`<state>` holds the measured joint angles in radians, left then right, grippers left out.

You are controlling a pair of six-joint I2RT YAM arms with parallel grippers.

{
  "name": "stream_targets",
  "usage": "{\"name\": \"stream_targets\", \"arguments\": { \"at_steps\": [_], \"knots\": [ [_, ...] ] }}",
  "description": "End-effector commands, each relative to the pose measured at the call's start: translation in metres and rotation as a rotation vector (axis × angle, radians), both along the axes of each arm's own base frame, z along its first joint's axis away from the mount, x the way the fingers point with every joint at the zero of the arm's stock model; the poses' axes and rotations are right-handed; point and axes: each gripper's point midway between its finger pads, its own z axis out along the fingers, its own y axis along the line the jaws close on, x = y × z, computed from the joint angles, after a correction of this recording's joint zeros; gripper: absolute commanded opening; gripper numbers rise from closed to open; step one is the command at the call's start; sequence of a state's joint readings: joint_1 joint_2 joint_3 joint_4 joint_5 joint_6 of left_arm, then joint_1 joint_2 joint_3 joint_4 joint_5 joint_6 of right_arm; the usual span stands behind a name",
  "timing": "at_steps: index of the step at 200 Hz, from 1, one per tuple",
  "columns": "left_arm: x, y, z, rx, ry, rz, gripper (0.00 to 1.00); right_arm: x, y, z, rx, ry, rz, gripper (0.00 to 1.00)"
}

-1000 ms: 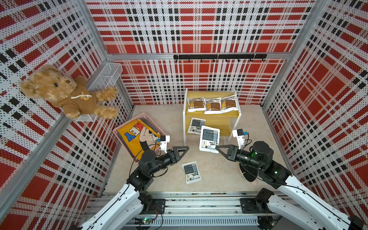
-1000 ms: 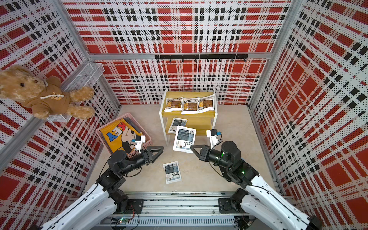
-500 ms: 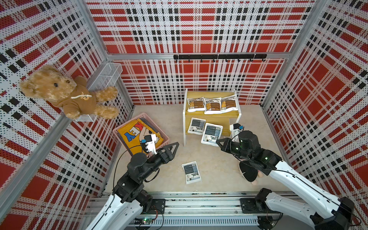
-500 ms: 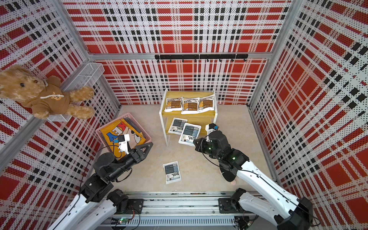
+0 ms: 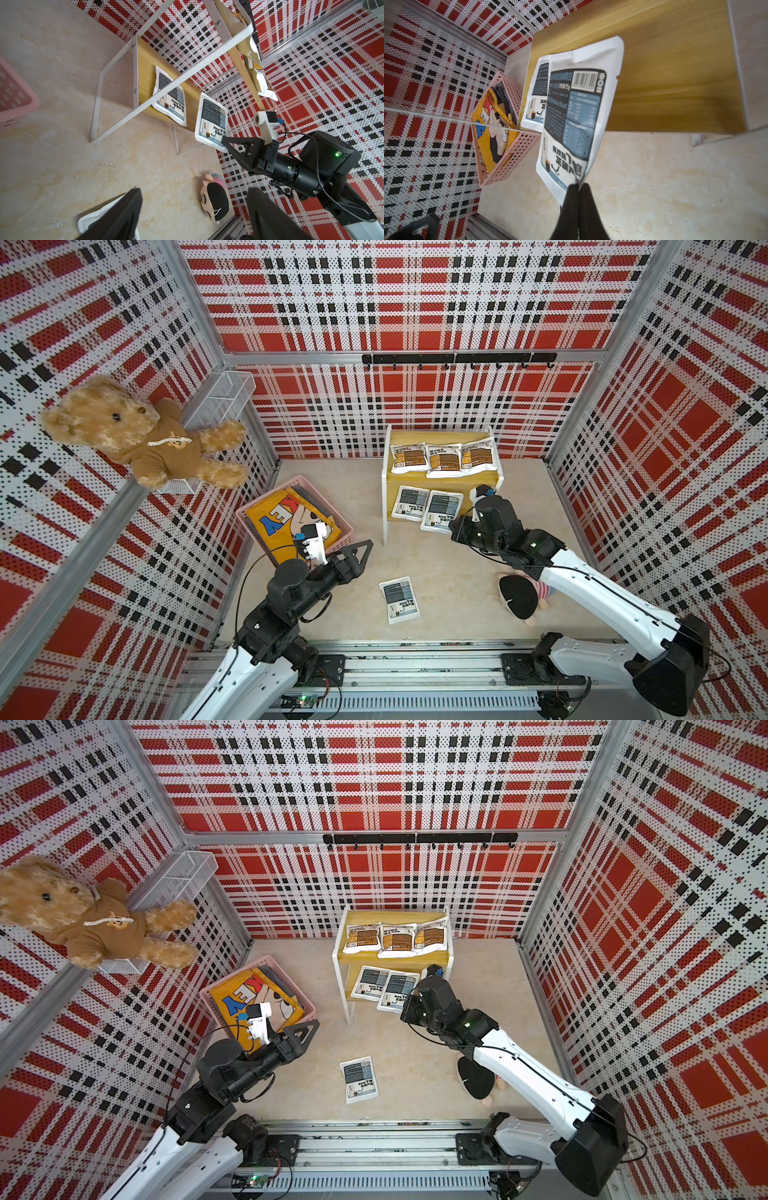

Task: Place the bagged coffee beans on the shelf by color
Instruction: Place the bagged coffee beans on the shelf.

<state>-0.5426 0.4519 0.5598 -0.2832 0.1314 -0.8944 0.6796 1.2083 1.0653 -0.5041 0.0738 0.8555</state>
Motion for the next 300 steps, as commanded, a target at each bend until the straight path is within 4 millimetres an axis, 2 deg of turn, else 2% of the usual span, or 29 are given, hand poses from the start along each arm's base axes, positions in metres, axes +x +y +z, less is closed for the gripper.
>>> {"name": "stream_targets", "arguments": {
  "at_steps": [1,53,200,300],
  "knots": [
    [0.0,0.005,-0.004,0.023,-0.004,0.014,0.86,0.003,-0.004,-0.002,-0.062,-0.007,-0.009,0.0],
    [0.0,0.005,-0.008,0.027,0.008,0.019,0.86,0.01,-0.005,-0.007,-0.11,-0.009,-0.013,0.0],
    [-0.001,0.011,-0.011,0.052,0.02,0.04,0.86,0.03,0.018,-0.015,-0.126,0.002,0.029,0.0],
    [0.001,0.011,-0.016,0.06,0.036,0.039,0.86,0.027,-0.009,-0.018,-0.071,-0.028,-0.128,0.0]
  ]
}}
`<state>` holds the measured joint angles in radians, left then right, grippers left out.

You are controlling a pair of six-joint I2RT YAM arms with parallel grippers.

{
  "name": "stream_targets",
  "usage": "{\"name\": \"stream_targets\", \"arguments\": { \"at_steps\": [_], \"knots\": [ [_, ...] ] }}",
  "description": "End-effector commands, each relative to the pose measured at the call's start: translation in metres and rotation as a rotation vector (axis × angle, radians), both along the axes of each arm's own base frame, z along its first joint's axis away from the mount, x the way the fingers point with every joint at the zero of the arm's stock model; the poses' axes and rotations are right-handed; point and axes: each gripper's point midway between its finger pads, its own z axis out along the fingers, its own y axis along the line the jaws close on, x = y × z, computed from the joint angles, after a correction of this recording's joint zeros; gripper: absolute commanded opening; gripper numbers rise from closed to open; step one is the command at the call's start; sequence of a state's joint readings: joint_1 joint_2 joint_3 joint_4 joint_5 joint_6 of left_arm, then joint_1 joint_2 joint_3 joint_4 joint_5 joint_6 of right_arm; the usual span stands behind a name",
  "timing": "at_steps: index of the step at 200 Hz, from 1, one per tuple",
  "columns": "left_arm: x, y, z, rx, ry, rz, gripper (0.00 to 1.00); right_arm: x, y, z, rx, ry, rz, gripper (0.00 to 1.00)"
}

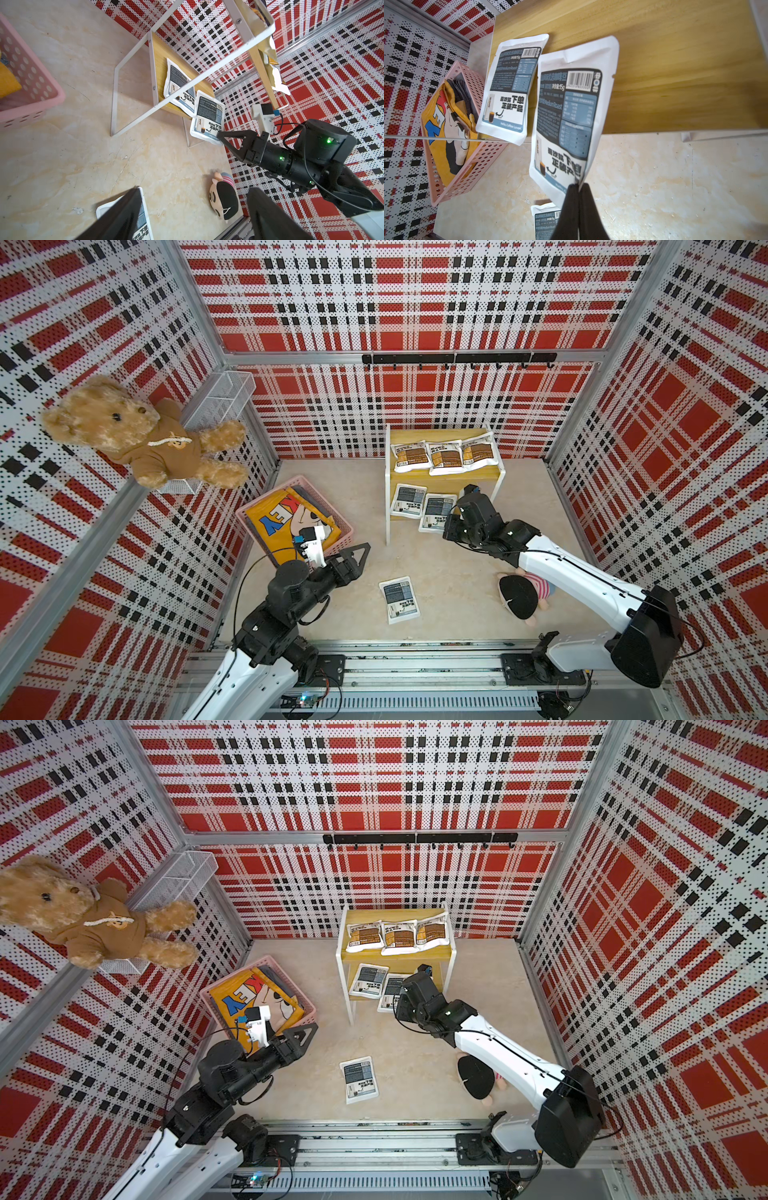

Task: Place the bagged coffee beans on the shelf by color
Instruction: Place the bagged coffee beans on the shelf.

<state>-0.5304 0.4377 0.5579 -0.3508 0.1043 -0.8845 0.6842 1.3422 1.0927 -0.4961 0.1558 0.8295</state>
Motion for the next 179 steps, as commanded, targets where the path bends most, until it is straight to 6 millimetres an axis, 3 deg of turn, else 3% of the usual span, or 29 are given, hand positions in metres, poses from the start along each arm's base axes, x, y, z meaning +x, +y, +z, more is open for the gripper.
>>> {"name": "stream_targets", "arguments": {
  "at_steps": [1,70,138,155,179],
  "knots": [
    [0.001,0.002,-0.003,0.02,-0.002,0.001,0.86,0.005,-0.011,0.017,0.048,-0.07,-0.085,0.0],
    [0.0,-0.001,-0.008,0.023,0.019,-0.012,0.86,0.009,-0.018,0.018,0.074,-0.119,-0.135,0.0],
    [-0.002,0.001,-0.011,0.005,0.027,-0.007,0.86,0.019,-0.006,0.011,0.073,-0.11,-0.116,0.0],
    [-0.003,0.001,-0.013,0.003,0.03,-0.006,0.86,0.02,-0.005,0.011,0.075,-0.111,-0.116,0.11],
    [-0.003,0.001,-0.016,0.003,0.034,-0.005,0.86,0.019,-0.005,0.01,0.071,-0.109,-0.113,0.15]
  ]
}}
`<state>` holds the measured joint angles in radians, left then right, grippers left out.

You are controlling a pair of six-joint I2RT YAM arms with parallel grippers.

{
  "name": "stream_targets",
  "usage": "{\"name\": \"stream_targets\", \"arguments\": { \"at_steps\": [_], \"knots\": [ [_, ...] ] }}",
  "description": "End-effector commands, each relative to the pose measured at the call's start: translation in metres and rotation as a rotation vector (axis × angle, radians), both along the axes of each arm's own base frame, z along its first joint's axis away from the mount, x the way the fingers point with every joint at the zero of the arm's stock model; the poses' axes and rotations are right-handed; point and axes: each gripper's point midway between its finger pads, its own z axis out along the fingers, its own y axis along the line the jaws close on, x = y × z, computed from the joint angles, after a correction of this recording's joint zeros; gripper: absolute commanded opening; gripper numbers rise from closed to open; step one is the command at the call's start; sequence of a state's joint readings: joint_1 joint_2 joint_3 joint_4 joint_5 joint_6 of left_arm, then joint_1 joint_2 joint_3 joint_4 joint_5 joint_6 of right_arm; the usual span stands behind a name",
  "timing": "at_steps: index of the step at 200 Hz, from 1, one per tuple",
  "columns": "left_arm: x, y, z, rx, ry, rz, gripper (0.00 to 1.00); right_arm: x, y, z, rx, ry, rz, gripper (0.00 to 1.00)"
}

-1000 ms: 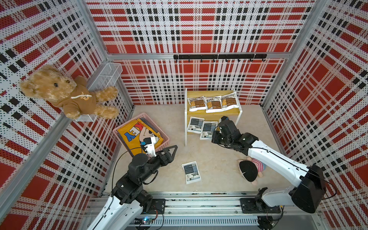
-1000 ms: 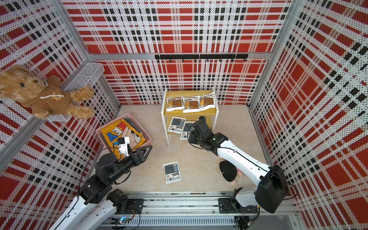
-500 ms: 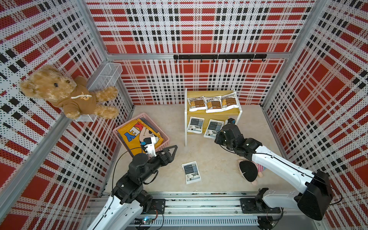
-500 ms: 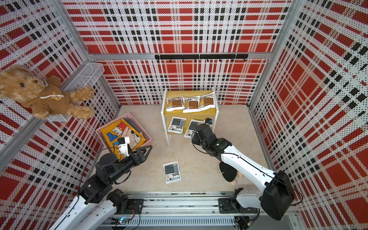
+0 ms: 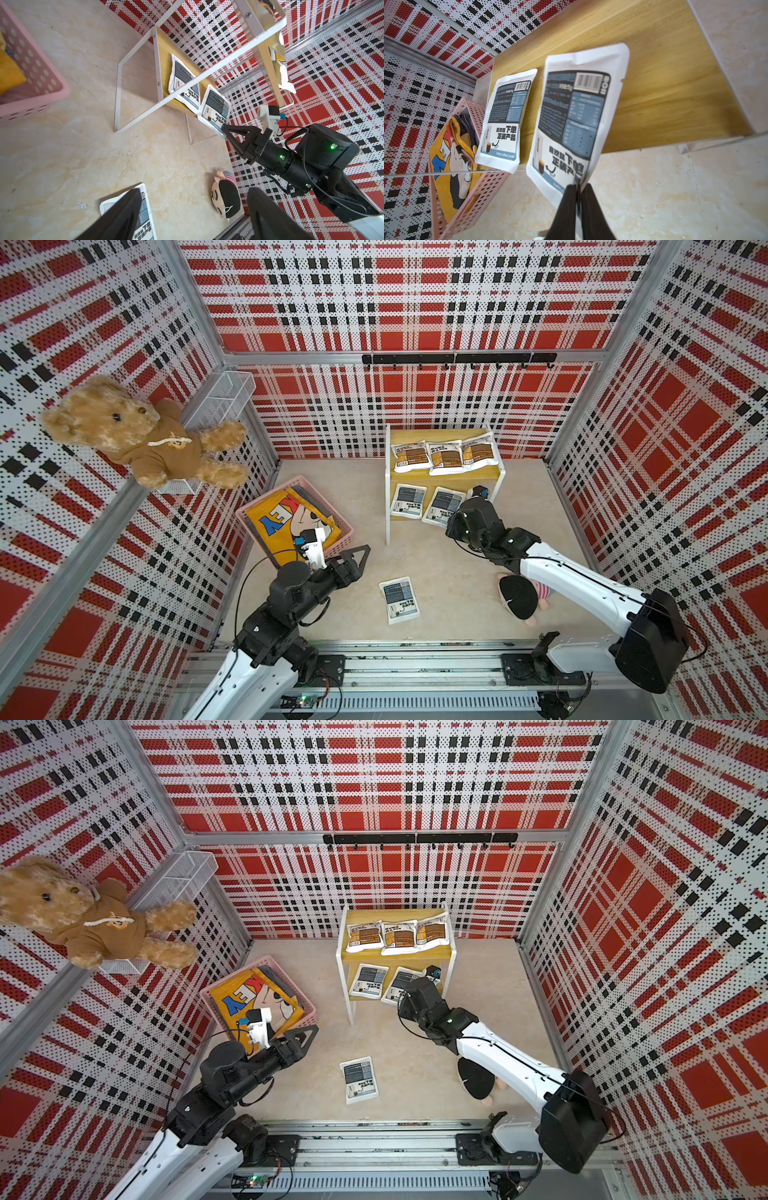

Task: Place the bagged coffee beans on the shelf by color
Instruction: Place the bagged coffee beans on the shelf, then move the bagged coffee beans to the shelf.

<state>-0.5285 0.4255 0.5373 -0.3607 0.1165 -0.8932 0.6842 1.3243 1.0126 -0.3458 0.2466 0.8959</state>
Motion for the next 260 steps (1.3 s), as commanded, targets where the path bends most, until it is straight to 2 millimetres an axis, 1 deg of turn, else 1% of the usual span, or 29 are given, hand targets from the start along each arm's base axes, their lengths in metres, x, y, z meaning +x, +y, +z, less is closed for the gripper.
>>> {"name": "stream_targets", "arguments": {
  "at_steps": [1,26,48,70,102,115,128,140,143,153,163,188,211,247,260],
  "knots": [
    [-0.001,0.002,-0.007,0.003,0.011,0.002,0.86,0.005,0.002,0.008,0.011,-0.025,-0.002,0.15],
    [-0.001,0.002,-0.008,0.002,0.014,0.003,0.86,0.003,0.001,0.01,0.012,-0.026,-0.003,0.31],
    [-0.001,0.002,-0.007,0.002,0.011,0.003,0.86,0.0,-0.002,0.012,0.015,-0.027,-0.005,0.41],
    [-0.001,0.002,-0.007,0.0,0.011,0.003,0.86,-0.009,-0.006,0.012,0.028,-0.021,-0.006,0.46],
    [-0.001,0.003,-0.009,-0.002,0.014,0.008,0.86,-0.031,-0.005,0.017,0.011,-0.025,0.025,0.47],
    [-0.002,0.003,-0.008,-0.006,0.014,0.008,0.86,-0.04,-0.004,0.017,-0.006,-0.018,0.05,0.44],
    [-0.002,0.003,-0.009,-0.008,0.013,0.009,0.86,-0.049,0.001,0.014,0.005,0.001,0.095,0.37],
    [-0.002,0.003,-0.009,-0.012,0.012,0.01,0.86,-0.053,0.002,0.007,0.003,0.021,0.114,0.24],
    [-0.003,0.003,-0.009,-0.014,0.011,0.009,0.86,-0.056,0.006,0.006,0.014,0.034,0.137,0.2],
    [-0.003,0.003,-0.009,-0.017,0.008,0.009,0.86,-0.059,0.01,0.001,0.021,0.049,0.159,0.08],
    [-0.003,0.003,-0.01,-0.019,0.01,0.008,0.86,-0.061,0.011,-0.003,0.019,0.059,0.166,0.0],
    [-0.003,0.003,-0.01,-0.023,0.006,0.008,0.86,-0.059,0.018,-0.012,0.006,0.085,0.193,0.0],
    [-0.002,0.003,-0.009,-0.022,0.003,0.011,0.86,-0.052,0.027,-0.017,-0.015,0.096,0.212,0.0],
    [-0.002,0.004,-0.01,-0.02,0.001,0.012,0.87,-0.04,0.029,-0.023,-0.051,0.1,0.201,0.0],
    [-0.001,0.004,-0.011,-0.016,0.004,0.015,0.87,-0.035,0.027,-0.025,-0.064,0.101,0.189,0.0]
  ]
}}
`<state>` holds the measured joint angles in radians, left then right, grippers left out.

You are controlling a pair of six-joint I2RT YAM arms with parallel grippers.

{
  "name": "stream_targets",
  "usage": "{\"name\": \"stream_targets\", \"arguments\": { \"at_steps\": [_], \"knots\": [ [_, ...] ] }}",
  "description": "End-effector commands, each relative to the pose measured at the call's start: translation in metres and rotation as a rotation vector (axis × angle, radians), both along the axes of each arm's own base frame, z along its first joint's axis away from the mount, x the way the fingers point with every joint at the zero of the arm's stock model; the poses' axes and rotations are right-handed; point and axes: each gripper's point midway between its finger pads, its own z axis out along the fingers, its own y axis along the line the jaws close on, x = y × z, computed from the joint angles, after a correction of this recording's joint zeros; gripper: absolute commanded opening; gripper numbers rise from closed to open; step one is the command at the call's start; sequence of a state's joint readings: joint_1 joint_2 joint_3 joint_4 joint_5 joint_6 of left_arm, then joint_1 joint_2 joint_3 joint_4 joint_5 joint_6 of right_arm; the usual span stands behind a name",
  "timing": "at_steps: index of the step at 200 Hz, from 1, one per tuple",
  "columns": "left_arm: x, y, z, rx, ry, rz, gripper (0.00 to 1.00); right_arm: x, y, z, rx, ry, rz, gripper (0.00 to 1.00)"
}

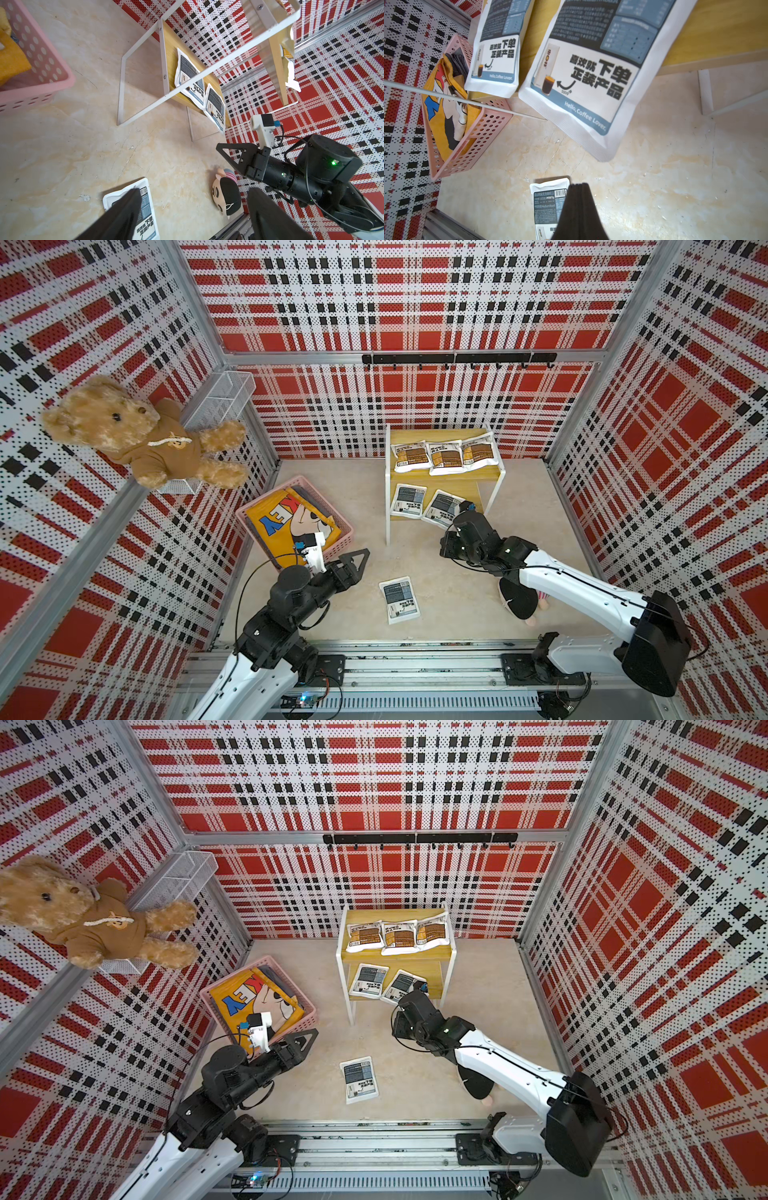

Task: Place the bagged coffee beans on the shelf by color
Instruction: Move the bagged coffee beans to the shelf.

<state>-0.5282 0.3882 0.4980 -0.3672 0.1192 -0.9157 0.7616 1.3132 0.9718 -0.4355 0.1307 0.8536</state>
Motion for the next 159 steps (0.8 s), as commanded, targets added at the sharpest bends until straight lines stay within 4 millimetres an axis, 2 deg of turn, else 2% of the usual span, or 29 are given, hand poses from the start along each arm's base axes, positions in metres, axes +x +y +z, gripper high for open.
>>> {"name": "stream_targets", "arguments": {
  "at_steps": [1,81,159],
  "knots": [
    [0.003,0.002,0.0,-0.003,-0.016,0.011,0.87,0.011,0.001,0.008,-0.012,-0.026,-0.004,0.0],
    [0.006,0.001,-0.007,0.018,0.004,0.013,0.87,0.039,-0.021,0.006,-0.095,-0.038,-0.056,0.0],
    [0.007,0.0,-0.01,0.014,0.012,0.015,0.87,0.052,-0.014,0.008,-0.096,-0.054,-0.049,0.0]
  ]
}}
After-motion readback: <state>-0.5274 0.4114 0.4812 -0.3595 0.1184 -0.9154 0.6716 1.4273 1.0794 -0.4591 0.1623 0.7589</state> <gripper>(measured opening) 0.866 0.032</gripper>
